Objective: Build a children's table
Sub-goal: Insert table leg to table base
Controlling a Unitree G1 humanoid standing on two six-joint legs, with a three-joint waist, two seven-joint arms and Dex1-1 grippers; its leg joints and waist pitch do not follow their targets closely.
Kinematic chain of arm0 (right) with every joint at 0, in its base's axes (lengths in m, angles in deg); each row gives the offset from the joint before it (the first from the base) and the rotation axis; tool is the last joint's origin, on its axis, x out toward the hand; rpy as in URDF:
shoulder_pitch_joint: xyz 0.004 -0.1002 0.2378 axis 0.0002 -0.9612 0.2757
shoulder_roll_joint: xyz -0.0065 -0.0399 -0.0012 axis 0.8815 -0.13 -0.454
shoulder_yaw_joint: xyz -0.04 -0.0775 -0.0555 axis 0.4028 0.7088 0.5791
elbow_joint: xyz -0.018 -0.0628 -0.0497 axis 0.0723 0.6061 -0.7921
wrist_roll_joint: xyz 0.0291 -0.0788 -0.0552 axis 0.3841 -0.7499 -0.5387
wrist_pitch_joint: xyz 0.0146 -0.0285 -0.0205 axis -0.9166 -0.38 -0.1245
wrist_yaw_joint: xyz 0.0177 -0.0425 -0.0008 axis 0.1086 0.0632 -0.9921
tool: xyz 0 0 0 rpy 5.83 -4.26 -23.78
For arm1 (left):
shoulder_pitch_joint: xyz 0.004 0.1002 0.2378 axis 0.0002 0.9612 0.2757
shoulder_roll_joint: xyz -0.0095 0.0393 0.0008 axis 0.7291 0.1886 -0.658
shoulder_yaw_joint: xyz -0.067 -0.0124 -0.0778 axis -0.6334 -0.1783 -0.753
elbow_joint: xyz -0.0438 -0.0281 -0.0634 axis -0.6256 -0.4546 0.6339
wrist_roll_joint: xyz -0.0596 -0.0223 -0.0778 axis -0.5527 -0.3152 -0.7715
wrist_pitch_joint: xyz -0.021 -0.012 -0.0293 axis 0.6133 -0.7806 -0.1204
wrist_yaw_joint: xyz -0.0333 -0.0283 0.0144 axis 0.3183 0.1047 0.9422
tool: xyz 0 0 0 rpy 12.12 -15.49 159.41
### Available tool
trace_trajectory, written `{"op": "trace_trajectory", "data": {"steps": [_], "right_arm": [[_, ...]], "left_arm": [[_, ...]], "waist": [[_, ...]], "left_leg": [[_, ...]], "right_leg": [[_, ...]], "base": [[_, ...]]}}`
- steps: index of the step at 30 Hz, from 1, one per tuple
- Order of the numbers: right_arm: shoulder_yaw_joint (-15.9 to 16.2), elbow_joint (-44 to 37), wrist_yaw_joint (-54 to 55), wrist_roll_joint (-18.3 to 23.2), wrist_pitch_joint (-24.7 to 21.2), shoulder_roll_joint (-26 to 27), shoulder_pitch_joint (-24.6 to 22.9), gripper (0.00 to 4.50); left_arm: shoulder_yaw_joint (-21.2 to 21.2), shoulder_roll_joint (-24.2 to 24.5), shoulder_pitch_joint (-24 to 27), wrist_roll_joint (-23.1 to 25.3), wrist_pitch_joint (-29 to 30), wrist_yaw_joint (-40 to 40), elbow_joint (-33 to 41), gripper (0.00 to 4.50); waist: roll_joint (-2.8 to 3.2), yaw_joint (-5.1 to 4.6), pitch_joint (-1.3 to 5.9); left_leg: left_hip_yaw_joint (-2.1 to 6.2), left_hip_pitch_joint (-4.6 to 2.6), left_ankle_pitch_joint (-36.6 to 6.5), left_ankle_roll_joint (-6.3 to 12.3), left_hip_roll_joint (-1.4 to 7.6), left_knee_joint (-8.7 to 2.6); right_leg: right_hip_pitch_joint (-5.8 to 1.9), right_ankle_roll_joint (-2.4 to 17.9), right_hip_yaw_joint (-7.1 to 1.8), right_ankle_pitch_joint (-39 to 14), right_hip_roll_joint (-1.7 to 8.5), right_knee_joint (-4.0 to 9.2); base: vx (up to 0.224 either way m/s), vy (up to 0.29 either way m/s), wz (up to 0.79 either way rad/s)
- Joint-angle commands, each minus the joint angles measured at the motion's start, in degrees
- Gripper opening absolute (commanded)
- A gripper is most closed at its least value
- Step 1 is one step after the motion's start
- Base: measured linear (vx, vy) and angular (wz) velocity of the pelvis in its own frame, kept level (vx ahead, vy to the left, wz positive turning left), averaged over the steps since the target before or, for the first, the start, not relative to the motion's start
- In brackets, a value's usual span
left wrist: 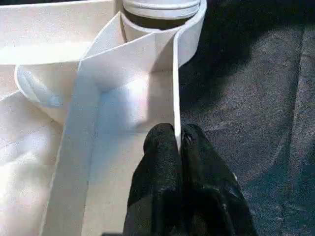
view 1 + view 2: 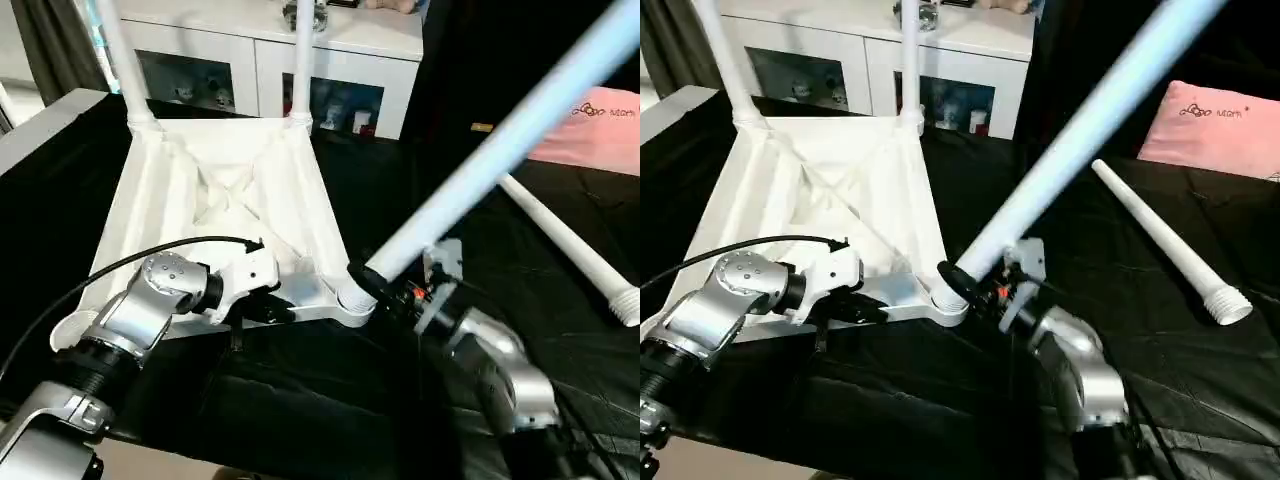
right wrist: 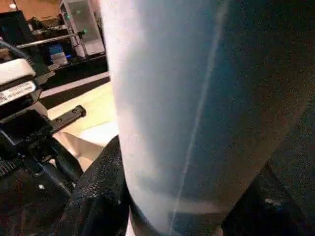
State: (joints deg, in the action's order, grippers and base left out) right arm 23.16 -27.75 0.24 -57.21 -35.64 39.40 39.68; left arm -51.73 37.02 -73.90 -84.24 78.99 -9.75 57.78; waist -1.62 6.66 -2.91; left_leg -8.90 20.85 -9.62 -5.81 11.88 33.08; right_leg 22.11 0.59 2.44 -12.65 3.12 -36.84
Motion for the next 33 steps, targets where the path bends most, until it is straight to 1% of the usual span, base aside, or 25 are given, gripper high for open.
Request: {"op": "trace_trajectory", "data": {"steps": [1, 2, 4, 6, 7, 8, 10, 11, 12, 13, 14, 16, 17, 19, 21, 23, 24, 25, 26, 27, 29, 30, 31, 32, 33], "right_arm": [[3.41, 3.46, -0.49, -6.18, 0.06, -2.96, -3.72, 1.93], [5.15, 3.87, -0.90, -8.25, 1.27, -3.92, -3.90, 1.93], [7.06, 4.45, -1.48, -10.42, 2.36, -5.02, -3.91, 1.93], [8.38, 4.88, -2.04, -11.92, 2.72, -5.73, -3.38, 1.93], [8.87, 5.01, -2.41, -12.35, 2.84, -5.97, -3.12, 1.93], [8.87, 5.01, -2.41, -12.35, 2.84, -5.97, -3.12, 1.93], [10.07, 5.25, -3.55, -12.95, 2.16, -6.52, -1.92, 1.93], [10.50, 5.49, -4.16, -13.10, 1.83, -6.78, -1.29, 1.93], [10.75, 5.66, -4.38, -13.14, 1.76, -6.82, -0.93, 1.93], [11.32, 6.40, -5.17, -12.87, 1.19, -6.72, 0.46, 1.93], [11.59, 7.46, -5.86, -12.60, 0.80, -6.38, 1.90, 1.93], [11.75, 8.19, -6.37, -12.43, 0.55, -6.18, 2.89, 1.93], [11.94, 8.98, -7.02, -12.39, 0.28, -6.01, 3.88, 1.93], [12.68, 11.23, -9.38, -12.26, -0.46, -5.58, 6.44, 1.93], [13.12, 11.88, -10.07, -12.52, -0.34, -5.63, 7.03, 1.93], [13.67, 12.51, -10.94, -12.98, -0.01, -5.76, 7.48, 1.93], [13.98, 12.31, -11.76, -12.77, -0.08, -5.82, 7.12, 1.93], [14.12, 12.21, -12.04, -12.66, -0.09, -5.87, 6.91, 1.93], [14.13, 12.20, -12.06, -12.65, -0.09, -5.88, 6.89, 1.93], [14.28, 12.13, -12.46, -12.51, -0.05, -5.94, 6.60, 1.93], [14.30, 12.25, -13.23, -12.40, 0.24, -5.96, 6.19, 1.93], [14.27, 12.49, -13.69, -12.34, 0.49, -5.95, 6.10, 1.93], [14.18, 12.90, -14.55, -12.23, 0.98, -5.94, 5.97, 1.93], [14.14, 12.99, -15.03, -12.15, 1.23, -5.97, 5.85, 1.93], [14.15, 13.00, -15.43, -12.09, 1.41, -6.02, 5.74, 1.93]], "left_arm": [[-0.94, 1.51, -1.50, 2.58, 0.13, 2.09, -1.50, 0.00], [-0.94, 1.53, -1.35, 2.61, 0.00, 2.18, -1.45, 0.00], [-0.90, 1.50, -1.11, 2.69, -0.16, 2.36, -1.33, 0.00], [-0.84, 1.44, -0.80, 2.76, -0.36, 2.59, -1.12, 0.00], [-0.79, 1.43, -0.64, 2.78, -0.42, 2.68, -1.00, 0.00], [-0.79, 1.43, -0.64, 2.78, -0.42, 2.68, -1.00, 0.00], [-0.70, 1.41, -0.14, 2.84, -0.49, 2.94, -0.50, 0.00], [-0.63, 1.35, 0.10, 2.89, -0.45, 3.08, -0.19, 0.00], [-0.60, 1.39, 0.22, 2.89, -0.50, 3.12, -0.09, 0.00], [-0.48, 1.55, 0.64, 2.89, -0.76, 3.15, 0.32, 0.00], [-0.22, 1.80, 0.95, 2.91, -1.16, 2.90, 0.68, 0.00], [-0.01, 1.97, 1.15, 2.91, -1.41, 2.67, 0.97, 0.00], [0.18, 2.13, 1.31, 2.85, -1.66, 2.28, 1.28, 0.00], [1.13, 2.84, 1.33, 2.98, -2.94, 0.17, 1.67, 0.00], [1.54, 3.10, 1.10, 3.29, -3.29, -0.40, 1.54, 0.00], [1.99, 3.27, 0.48, 3.81, -4.05, -0.89, 0.90, 0.00], [2.37, 3.21, -0.43, 4.22, -4.65, -1.26, 0.07, 0.00], [2.52, 3.24, -0.71, 4.32, -4.86, -1.45, -0.08, 0.00], [2.53, 3.24, -0.73, 4.32, -4.88, -1.46, -0.09, 0.00], [2.72, 3.22, -1.07, 4.39, -5.18, -1.75, -0.38, 0.00], [3.18, 3.24, -1.55, 4.50, -5.94, -2.63, -0.63, 0.00], [3.48, 3.28, -1.77, 4.46, -6.44, -3.30, -0.67, 0.00], [4.00, 3.35, -2.09, 4.36, -7.43, -4.59, -0.69, 0.00], [4.30, 3.37, -2.31, 4.33, -7.99, -5.38, -0.75, 0.00], [4.56, 3.35, -2.49, 4.34, -8.35, -6.00, -0.83, 0.00]], "waist": [[1.25, 0.09, 2.98], [1.11, 0.11, 2.99], [1.20, 0.11, 2.96], [0.71, 0.05, 3.00], [0.83, 0.05, 2.96], [0.66, 0.00, 2.92], [-0.35, -0.14, 2.92], [-0.52, -0.19, 2.87], [-0.15, -0.10, 2.88], [-0.08, -0.07, 2.93], [-0.97, -0.37, 2.84], [-0.71, -0.44, 2.89], [-0.87, -0.48, 2.85], [-0.89, -0.62, 2.85], [-0.86, -0.92, 2.90], [-0.89, -1.02, 2.96], [-0.55, -0.96, 2.99], [-0.73, -1.00, 3.04], [-0.59, -0.99, 3.16], [-0.64, -1.01, 3.15], [-0.37, -0.99, 3.18], [0.01, -0.91, 3.19], [-0.22, -0.93, 3.18], [0.29, -0.90, 3.30], [0.10, -0.89, 3.39]], "left_leg": [[0.14, -0.65, -18.04, -1.54, 1.28, -4.44], [0.12, -0.59, -17.40, -1.51, 1.30, -4.49], [0.09, -0.57, -16.80, -1.44, 1.27, -4.51], [0.03, -0.70, -16.99, -1.04, 1.24, -4.56], [0.03, -0.72, -17.19, -1.00, 1.28, -4.62], [-0.01, -0.73, -17.38, -0.90, 1.28, -4.66], [-0.05, -0.80, -17.67, -0.60, 1.29, -4.79], [-0.12, -0.84, -17.53, -0.37, 1.30, -4.85], [-0.04, -0.93, -17.69, -0.51, 1.35, -4.86], [-0.05, -1.05, -17.79, -0.60, 1.42, -4.90], [-0.06, -0.95, -18.24, -0.50, 1.40, -5.00], [0.00, -1.15, -19.60, -0.64, 1.40, -5.07], [-0.01, -1.17, -19.82, -0.69, 1.44, -5.08], [0.10, -1.23, -20.66, -0.97, 1.46, -5.17], [0.21, -1.16, -21.18, -1.19, 1.44, -5.20], [0.13, -1.20, -20.72, -1.11, 1.47, -5.15], [0.12, -1.15, -20.21, -1.12, 1.43, -5.16], [0.04, -1.17, -19.94, -1.03, 1.43, -5.11], [0.03, -1.15, -19.21, -1.07, 1.42, -5.11], [0.00, -1.15, -19.00, -1.06, 1.44, -5.10], [-0.03, -1.26, -19.11, -1.05, 1.37, -5.07], [0.04, -1.21, -18.92, -1.11, 1.42, -5.11], [-0.02, -1.12, -18.71, -0.99, 1.38, -5.10], [0.03, -1.19, -18.84, -1.12, 1.38, -5.09], [0.01, -1.18, -18.37, -1.08, 1.39, -5.05]], "right_leg": [[-1.78, 9.77, -2.63, -14.17, 4.49, 5.79], [-1.84, 9.63, -2.57, -13.56, 4.44, 5.76], [-1.86, 9.32, -2.53, -12.92, 4.33, 5.73], [-2.00, 9.02, -2.60, -13.91, 4.41, 5.81], [-1.92, 8.97, -2.62, -14.12, 4.40, 5.85], [-1.89, 8.85, -2.63, -14.43, 4.38, 5.98], [-2.04, 8.32, -2.57, -15.98, 4.38, 6.13], [-1.94, 7.98, -2.60, -17.05, 4.42, 6.29], [-1.87, 7.84, -2.66, -17.64, 4.49, 6.30], [-1.77, 7.88, -2.68, -17.35, 4.51, 6.32], [-1.90, 7.86, -2.60, -17.72, 4.41, 6.31], [-1.71, 7.58, -2.63, -19.70, 4.54, 6.47], [-1.66, 7.42, -2.66, -20.13, 4.55, 6.58], [-1.56, 7.19, -2.65, -21.33, 4.58, 6.65], [-1.56, 7.16, -2.58, -21.86, 4.59, 6.67], [-1.55, 7.43, -2.68, -20.41, 4.55, 6.63], [-1.61, 7.71, -2.68, -19.27, 4.50, 6.54], [-1.65, 7.75, -2.68, -18.66, 4.45, 6.59], [-1.78, 8.16, -2.67, -16.91, 4.40, 6.39], [-1.75, 8.35, -2.65, -16.24, 4.35, 6.32], [-1.76, 8.78, -2.62, -15.30, 4.29, 6.29], [-1.85, 9.08, -2.66, -14.47, 4.35, 6.18], [-1.95, 9.20, -2.62, -14.09, 4.32, 6.19], [-1.99, 9.28, -2.63, -13.67, 4.33, 6.20], [-2.08, 9.52, -2.59, -12.25, 4.24, 6.07]], "base": [[0.000, 0.000, 0.00], [0.000, 0.000, 0.00], [0.000, 0.000, 0.00], [0.000, 0.000, 0.00], [0.000, 0.000, 0.00], [0.000, 0.000, 0.00], [0.000, 0.000, 0.00], [0.000, 0.000, 0.00], [0.000, 0.000, 0.00], [0.000, 0.000, 0.00], [0.000, 0.000, 0.00], [0.000, 0.000, 0.00], [0.000, 0.000, 0.00], [0.000, 0.000, 0.00], [0.000, 0.000, 0.00], [0.000, 0.000, 0.00], [0.000, 0.000, 0.00], [0.000, 0.000, 0.00], [0.000, 0.000, 0.00], [0.000, 0.000, 0.00], [0.000, 0.000, 0.00], [0.000, 0.000, 0.00], [0.000, 0.000, 0.00], [0.000, 0.000, 0.00], [0.000, 0.000, 0.00]]}}
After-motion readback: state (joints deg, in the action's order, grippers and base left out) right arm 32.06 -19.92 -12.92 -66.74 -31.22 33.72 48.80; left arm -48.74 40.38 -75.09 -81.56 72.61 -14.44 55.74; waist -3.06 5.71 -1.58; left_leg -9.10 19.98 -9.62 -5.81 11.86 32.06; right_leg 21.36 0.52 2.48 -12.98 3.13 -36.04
